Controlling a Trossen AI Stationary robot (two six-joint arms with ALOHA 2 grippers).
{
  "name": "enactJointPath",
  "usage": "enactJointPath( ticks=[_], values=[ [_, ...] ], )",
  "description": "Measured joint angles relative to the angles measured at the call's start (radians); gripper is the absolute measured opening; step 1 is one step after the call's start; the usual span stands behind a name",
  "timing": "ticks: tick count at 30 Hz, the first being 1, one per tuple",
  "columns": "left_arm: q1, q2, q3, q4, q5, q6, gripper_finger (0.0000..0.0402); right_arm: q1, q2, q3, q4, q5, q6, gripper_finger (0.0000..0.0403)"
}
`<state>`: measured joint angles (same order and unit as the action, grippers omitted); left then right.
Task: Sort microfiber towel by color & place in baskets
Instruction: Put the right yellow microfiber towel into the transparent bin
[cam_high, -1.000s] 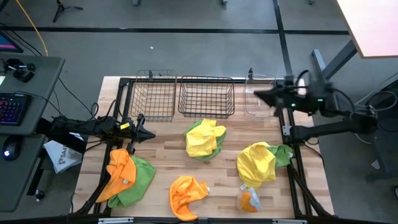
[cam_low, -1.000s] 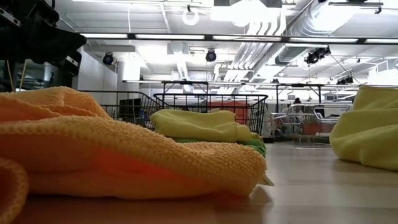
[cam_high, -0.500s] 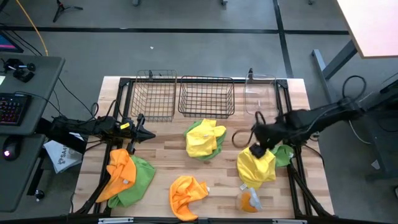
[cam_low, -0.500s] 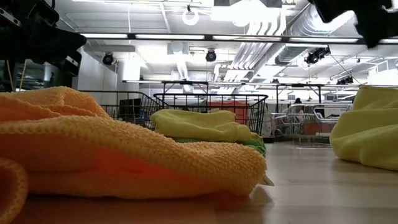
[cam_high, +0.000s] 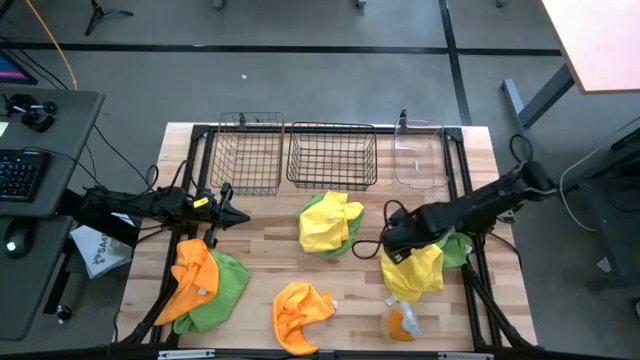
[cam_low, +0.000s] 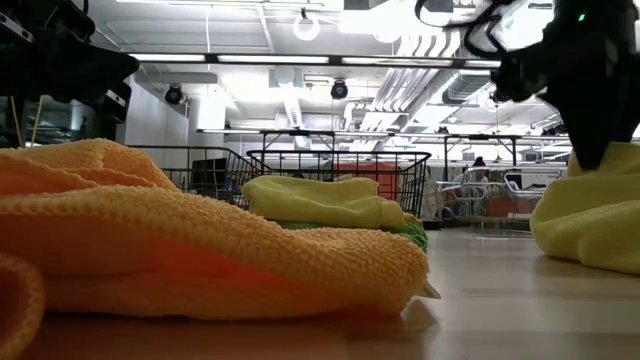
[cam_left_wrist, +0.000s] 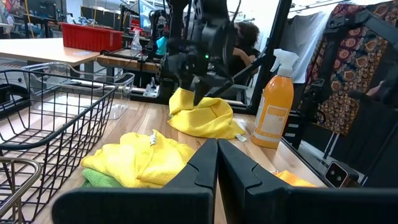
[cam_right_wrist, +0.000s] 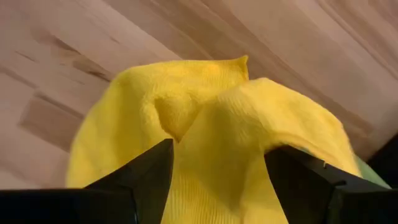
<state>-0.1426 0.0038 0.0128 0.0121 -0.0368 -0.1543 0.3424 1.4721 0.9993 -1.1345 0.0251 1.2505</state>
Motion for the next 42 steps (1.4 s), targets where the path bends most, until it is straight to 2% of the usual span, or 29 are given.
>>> enactJointPath(
  ticks=[2,3,6,7,13,17,21,27,30,33,37,42],
  values=[
    [0.0,0.0,0.0,0.0,0.0,0.0,0.0,0.002,0.029,0.009,-0.001,-0.007,-0.025,0.0211],
    [0.0,0.0,0.0,0.0,0.0,0.0,0.0,0.005,0.034,0.019,0.0,-0.008,-0.036,0.0184],
    [0.0,0.0,0.0,0.0,0.0,0.0,0.0,0.008,0.024,0.082,-0.001,-0.001,-0.083,0.0055],
    [0.0,0.0,0.0,0.0,0.0,0.0,0.0,0.008,0.01,0.115,-0.004,0.01,-0.103,0.0029],
    [0.0,0.0,0.0,0.0,0.0,0.0,0.0,-0.064,-0.094,0.436,-0.086,0.146,-0.241,0.0004],
    [0.0,0.0,0.0,0.0,0.0,0.0,0.0,-0.136,-0.142,0.721,-0.081,0.326,-0.456,0.0003],
    [0.0,0.0,0.0,0.0,0.0,0.0,0.0,-0.21,-0.138,0.977,-0.111,0.511,-0.661,0.0002],
    [0.0,0.0,0.0,0.0,0.0,0.0,0.0,-0.34,-0.137,1.189,-0.275,0.674,-0.809,0.0001],
    [0.0,0.0,0.0,0.0,0.0,0.0,0.0,-0.412,-0.137,1.218,-0.393,0.768,-0.825,0.0001],
    [0.0,0.0,0.0,0.0,0.0,0.0,0.0,-0.497,-0.138,1.194,-0.439,0.808,-0.855,0.0001],
    [0.0,0.0,0.0,0.0,0.0,0.0,0.0,-0.591,-0.137,1.1,-0.397,0.782,-0.943,0.0],
    [0.0,0.0,0.0,0.0,0.0,0.0,0.0,-0.669,-0.138,0.931,-0.312,0.66,-0.996,0.0]
  ],
)
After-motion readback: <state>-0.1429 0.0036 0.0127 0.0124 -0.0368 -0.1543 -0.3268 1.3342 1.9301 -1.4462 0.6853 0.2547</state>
